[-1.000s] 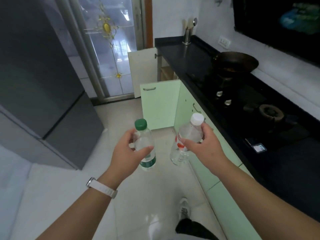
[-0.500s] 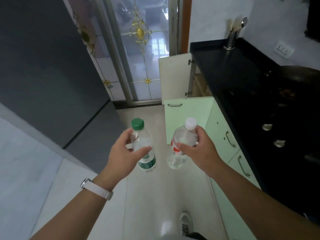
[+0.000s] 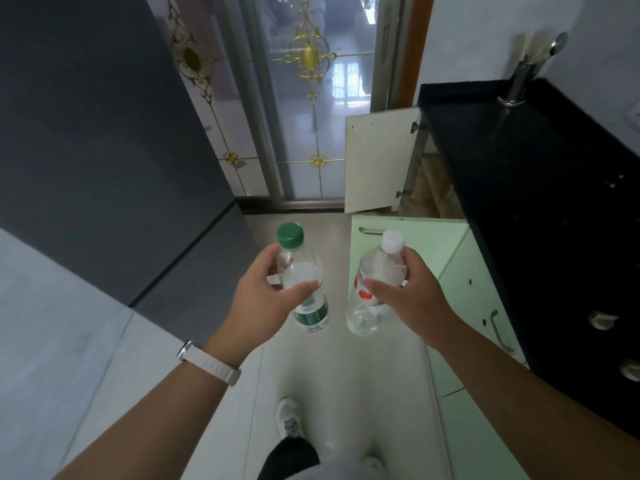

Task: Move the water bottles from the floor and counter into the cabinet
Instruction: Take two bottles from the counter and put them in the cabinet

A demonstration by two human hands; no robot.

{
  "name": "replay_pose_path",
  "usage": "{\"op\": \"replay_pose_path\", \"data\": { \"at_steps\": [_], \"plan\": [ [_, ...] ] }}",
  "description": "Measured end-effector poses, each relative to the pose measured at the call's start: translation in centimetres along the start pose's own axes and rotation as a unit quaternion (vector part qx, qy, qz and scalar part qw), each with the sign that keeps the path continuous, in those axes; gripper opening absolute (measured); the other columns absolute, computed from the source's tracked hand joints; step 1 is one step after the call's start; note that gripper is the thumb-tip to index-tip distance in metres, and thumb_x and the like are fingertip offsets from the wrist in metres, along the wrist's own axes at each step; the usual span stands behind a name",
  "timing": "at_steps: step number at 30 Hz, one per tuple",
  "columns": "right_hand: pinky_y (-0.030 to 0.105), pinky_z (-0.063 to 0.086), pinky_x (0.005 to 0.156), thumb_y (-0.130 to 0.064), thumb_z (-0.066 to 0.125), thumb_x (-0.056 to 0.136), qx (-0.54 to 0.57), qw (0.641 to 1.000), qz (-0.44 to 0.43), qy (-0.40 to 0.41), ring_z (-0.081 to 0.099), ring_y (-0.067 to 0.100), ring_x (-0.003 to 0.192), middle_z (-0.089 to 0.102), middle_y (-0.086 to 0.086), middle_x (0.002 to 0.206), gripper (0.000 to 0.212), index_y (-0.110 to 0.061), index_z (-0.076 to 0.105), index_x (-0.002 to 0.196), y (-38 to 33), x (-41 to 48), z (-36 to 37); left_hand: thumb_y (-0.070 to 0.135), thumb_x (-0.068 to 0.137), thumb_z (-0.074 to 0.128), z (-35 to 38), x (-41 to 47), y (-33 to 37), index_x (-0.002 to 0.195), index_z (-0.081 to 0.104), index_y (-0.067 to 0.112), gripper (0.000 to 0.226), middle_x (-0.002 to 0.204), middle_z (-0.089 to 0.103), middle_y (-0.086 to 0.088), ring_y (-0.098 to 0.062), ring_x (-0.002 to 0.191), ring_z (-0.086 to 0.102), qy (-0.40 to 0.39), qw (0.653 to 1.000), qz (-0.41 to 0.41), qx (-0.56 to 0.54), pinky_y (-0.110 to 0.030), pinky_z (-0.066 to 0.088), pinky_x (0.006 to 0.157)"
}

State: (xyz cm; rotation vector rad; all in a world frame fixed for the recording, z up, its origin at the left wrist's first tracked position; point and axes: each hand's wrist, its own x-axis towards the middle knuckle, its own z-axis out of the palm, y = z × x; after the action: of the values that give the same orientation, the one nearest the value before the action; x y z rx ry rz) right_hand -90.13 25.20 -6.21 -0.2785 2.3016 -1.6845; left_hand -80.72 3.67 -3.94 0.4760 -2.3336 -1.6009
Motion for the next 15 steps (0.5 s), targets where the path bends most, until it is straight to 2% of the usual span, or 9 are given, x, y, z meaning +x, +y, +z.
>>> {"op": "replay_pose_path", "data": {
  "at_steps": [3, 5, 8, 11, 13, 15],
  "plan": [
    [0.021, 0.051, 0.075, -0.030, 0.083, 0.072, -0.010, 1.000, 0.000, -0.006, 0.062, 0.007, 0.094, 0.062, -0.013, 0.106, 0.063, -0.032, 0.050, 0.125, -0.7, 3.3, 1.8, 0.020, 0.074, 0.085, -1.3, 3.5, -2.0, 0.109, 0.057, 0.043, 0.050, 0.105, 0.068, 0.013, 0.003, 0.092, 0.065, 0.002, 1.000, -0.008, 0.000, -0.011, 0.051, 0.072],
    [0.018, 0.051, 0.070, -0.031, 0.083, 0.072, -0.013, 1.000, 0.000, 0.006, 0.063, 0.006, 0.091, 0.063, -0.011, 0.104, 0.060, -0.031, 0.052, 0.123, -1.3, 6.0, 3.1, 0.022, 0.074, 0.085, -2.4, 6.5, -3.4, 0.113, 0.059, 0.037, 0.049, 0.106, 0.069, 0.012, 0.001, 0.092, 0.066, -0.003, 1.000, -0.014, -0.001, -0.013, 0.053, 0.072],
    [0.020, 0.052, 0.073, -0.032, 0.082, 0.073, -0.017, 0.999, 0.003, 0.033, 0.063, 0.004, 0.090, 0.063, -0.010, 0.104, 0.058, -0.030, 0.053, 0.122, -2.3, 10.5, 5.7, 0.023, 0.074, 0.085, -4.4, 11.8, -5.9, 0.119, 0.060, 0.026, 0.052, 0.107, 0.069, 0.007, -0.006, 0.094, 0.067, -0.018, 1.000, -0.011, -0.005, -0.018, 0.055, 0.078],
    [0.023, 0.052, 0.075, -0.032, 0.084, 0.071, -0.018, 0.998, 0.024, 0.058, 0.062, 0.007, 0.093, 0.061, -0.011, 0.105, 0.060, -0.031, 0.051, 0.121, -4.1, 14.8, 9.1, 0.023, 0.074, 0.086, -6.8, 17.2, -7.3, 0.110, 0.061, 0.023, 0.044, 0.102, 0.069, 0.007, -0.006, 0.089, 0.067, -0.026, 1.000, -0.008, -0.010, -0.015, 0.054, 0.073],
    [0.021, 0.047, 0.075, -0.034, 0.084, 0.072, -0.040, 0.997, 0.026, 0.063, 0.059, 0.005, 0.095, 0.059, -0.013, 0.107, 0.062, -0.032, 0.048, 0.123, -5.5, 17.5, 11.2, 0.021, 0.074, 0.086, -8.5, 20.6, -8.1, 0.107, 0.060, 0.023, 0.042, 0.097, 0.067, 0.010, -0.002, 0.085, 0.066, -0.031, 0.999, -0.003, -0.017, -0.013, 0.052, 0.070],
    [0.019, 0.044, 0.073, -0.033, 0.084, 0.072, -0.047, 0.996, 0.029, 0.076, 0.057, 0.005, 0.098, 0.058, -0.011, 0.110, 0.064, -0.031, 0.048, 0.125, -6.7, 19.8, 13.0, 0.019, 0.074, 0.086, -10.1, 23.8, -8.8, 0.110, 0.061, 0.023, 0.044, 0.097, 0.067, 0.010, -0.002, 0.086, 0.066, -0.044, 0.999, 0.002, -0.022, -0.017, 0.053, 0.072]
  ]
}}
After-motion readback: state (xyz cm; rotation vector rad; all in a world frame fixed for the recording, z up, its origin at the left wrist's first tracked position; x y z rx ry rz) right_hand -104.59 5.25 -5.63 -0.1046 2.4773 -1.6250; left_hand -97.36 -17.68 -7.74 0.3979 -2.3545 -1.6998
